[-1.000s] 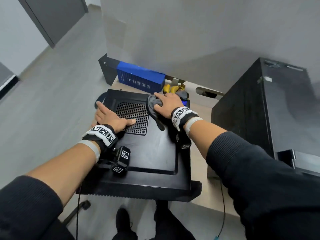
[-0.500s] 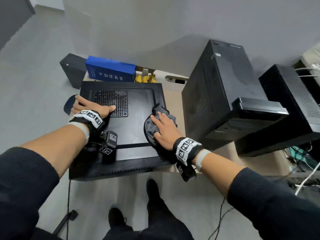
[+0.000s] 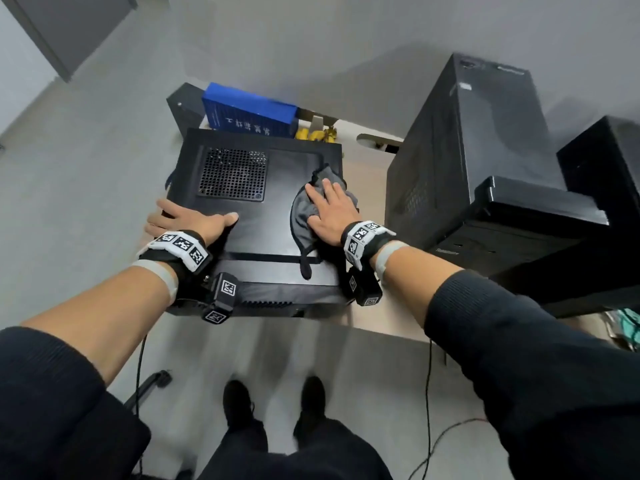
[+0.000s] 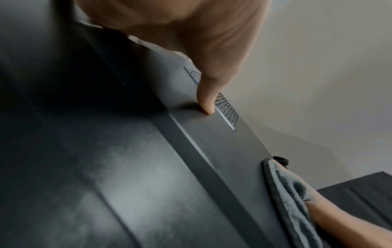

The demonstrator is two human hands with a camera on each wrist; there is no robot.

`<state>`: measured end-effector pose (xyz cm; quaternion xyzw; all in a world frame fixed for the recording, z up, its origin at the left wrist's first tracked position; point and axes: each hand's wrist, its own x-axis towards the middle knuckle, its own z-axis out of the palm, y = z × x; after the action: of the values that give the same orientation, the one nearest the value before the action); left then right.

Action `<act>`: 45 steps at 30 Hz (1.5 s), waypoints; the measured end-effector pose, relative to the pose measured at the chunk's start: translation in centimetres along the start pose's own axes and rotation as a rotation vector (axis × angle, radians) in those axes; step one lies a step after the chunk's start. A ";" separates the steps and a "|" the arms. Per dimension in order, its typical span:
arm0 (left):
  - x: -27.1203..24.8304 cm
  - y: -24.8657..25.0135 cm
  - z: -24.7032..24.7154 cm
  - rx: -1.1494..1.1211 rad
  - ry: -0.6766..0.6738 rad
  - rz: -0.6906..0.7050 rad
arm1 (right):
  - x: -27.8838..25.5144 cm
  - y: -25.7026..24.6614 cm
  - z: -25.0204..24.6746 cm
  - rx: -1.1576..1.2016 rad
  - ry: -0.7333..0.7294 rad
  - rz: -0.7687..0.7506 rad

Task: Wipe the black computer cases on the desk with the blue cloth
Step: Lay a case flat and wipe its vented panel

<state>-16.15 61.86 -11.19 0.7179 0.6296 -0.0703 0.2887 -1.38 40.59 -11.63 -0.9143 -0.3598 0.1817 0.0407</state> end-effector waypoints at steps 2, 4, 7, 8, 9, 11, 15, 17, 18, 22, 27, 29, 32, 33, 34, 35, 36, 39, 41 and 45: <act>-0.5 -0.8 0.1 0.007 -0.005 -0.022 | -0.3 0.0 -0.1 0.017 -0.021 -0.008; -0.9 -1.3 0.1 0.004 -0.006 -0.024 | -2.3 -0.3 0.3 0.032 -0.031 -0.033; -0.9 -1.5 -0.1 -0.021 -0.004 -0.011 | -6.5 -0.3 1.7 0.040 -0.044 -0.117; -0.8 -1.6 -0.2 -0.033 -0.004 -0.007 | -7.6 -0.1 2.0 0.042 -0.046 -0.155; -0.7 -1.8 -0.3 -0.047 -0.004 -0.006 | -8.5 0.2 2.3 0.044 -0.050 -0.189; -0.5 -2.5 -0.4 -0.087 0.000 0.007 | -9.5 0.7 2.4 0.071 -0.058 -0.235; 0.2 -3.3 -1.0 -0.160 -0.020 0.036 | -11.3 0.7 2.6 0.098 -0.088 -0.324; 0.6 -3.3 -1.4 -0.187 -0.043 0.030 | -12.2 0.6 3.0 0.043 -0.097 -0.358; 0.9 -3.1 -1.5 -0.207 -0.052 0.023 | -12.4 0.6 3.1 0.008 -0.094 -0.371; 2.7 -3.5 -1.9 -0.343 -0.102 0.029 | -12.3 -1.2 2.8 -0.087 -0.112 -0.461; 9.4 -6.2 -0.3 -0.583 -0.287 0.096 | -7.9 -8.7 3.2 -0.198 -0.102 -0.559; 13.0 -7.5 0.6 -0.684 -0.376 0.115 | -5.5 -12.7 3.6 -0.242 -0.080 -0.547; 7.3 -6.9 -3.8 -0.768 -0.499 0.159 | -3.1 -18.2 4.4 -0.279 -0.058 -0.537; 4.9 -6.6 -5.5 -0.808 -0.512 0.167 | -2.4 -19.8 4.6 -0.292 -0.047 -0.544; 4.5 -6.7 -5.7 -0.831 -0.515 0.178 | -1.9 -20.9 4.6 -0.303 -0.040 -0.556; 4.5 -7.0 -5.9 -0.865 -0.524 0.178 | -1.3 -21.6 4.4 -0.310 -0.040 -0.580; 4.8 -7.2 -5.9 -0.866 -0.511 0.164 | -0.6 -21.8 4.3 -0.315 -0.043 -0.610; 6.7 -8.3 -4.4 -0.889 -0.518 0.155 | 2.8 -20.5 2.8 -0.334 -0.044 -0.636; 8.2 -9.5 -2.3 -0.864 -0.508 0.154 | 6.2 -19.3 1.4 -0.297 -0.035 -0.534; 6.2 -10.5 -2.0 -0.723 -0.407 0.046 | 13.8 -18.8 -1.0 -0.261 -0.007 -0.354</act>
<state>-25.35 68.61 -15.80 0.5557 0.5275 0.0216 0.6423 -3.84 63.82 -11.02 -0.8336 -0.5354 0.1270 -0.0480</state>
